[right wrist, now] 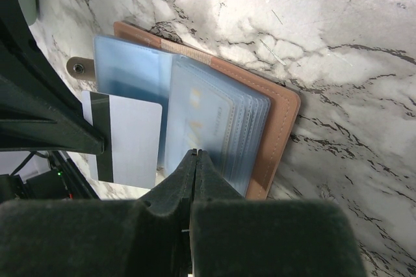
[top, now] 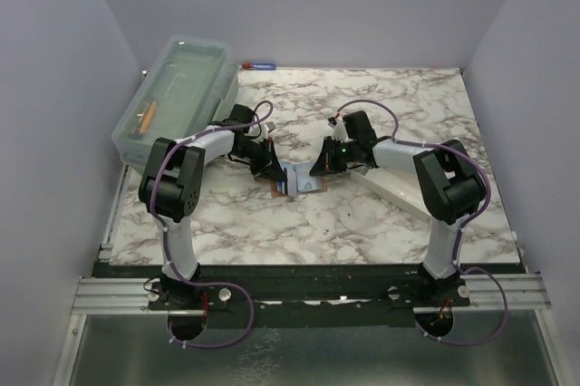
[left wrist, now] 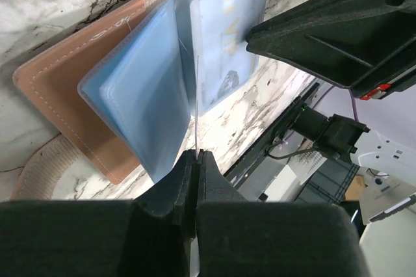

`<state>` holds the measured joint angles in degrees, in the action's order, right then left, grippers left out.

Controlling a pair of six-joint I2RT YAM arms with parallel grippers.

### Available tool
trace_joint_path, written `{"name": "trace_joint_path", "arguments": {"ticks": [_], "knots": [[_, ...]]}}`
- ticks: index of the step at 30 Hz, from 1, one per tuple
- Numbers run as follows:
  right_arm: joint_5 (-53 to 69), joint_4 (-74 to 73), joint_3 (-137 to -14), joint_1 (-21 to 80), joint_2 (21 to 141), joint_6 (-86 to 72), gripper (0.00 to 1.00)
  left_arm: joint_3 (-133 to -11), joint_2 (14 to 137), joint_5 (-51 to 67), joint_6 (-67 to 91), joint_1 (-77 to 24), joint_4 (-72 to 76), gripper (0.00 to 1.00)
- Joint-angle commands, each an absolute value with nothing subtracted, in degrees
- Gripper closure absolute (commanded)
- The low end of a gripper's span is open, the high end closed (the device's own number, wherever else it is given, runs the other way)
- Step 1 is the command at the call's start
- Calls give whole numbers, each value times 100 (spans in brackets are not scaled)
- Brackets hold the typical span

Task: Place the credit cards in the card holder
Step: Insert the credit card into the card holder.

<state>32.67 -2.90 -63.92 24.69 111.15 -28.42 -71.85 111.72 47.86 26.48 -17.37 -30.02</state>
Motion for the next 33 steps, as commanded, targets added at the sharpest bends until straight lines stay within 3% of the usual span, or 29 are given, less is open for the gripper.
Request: {"name": "trace_joint_path", "arguments": {"ticks": [1, 33], "knots": [[2678, -650, -6349, 2435, 11406, -2584, 100, -7259, 11299, 4991, 2569, -1763, -3044, 100], [2717, -626, -6358, 2434, 11461, -2562, 100, -7744, 11905, 4712, 2669, -1802, -3094, 100]]}}
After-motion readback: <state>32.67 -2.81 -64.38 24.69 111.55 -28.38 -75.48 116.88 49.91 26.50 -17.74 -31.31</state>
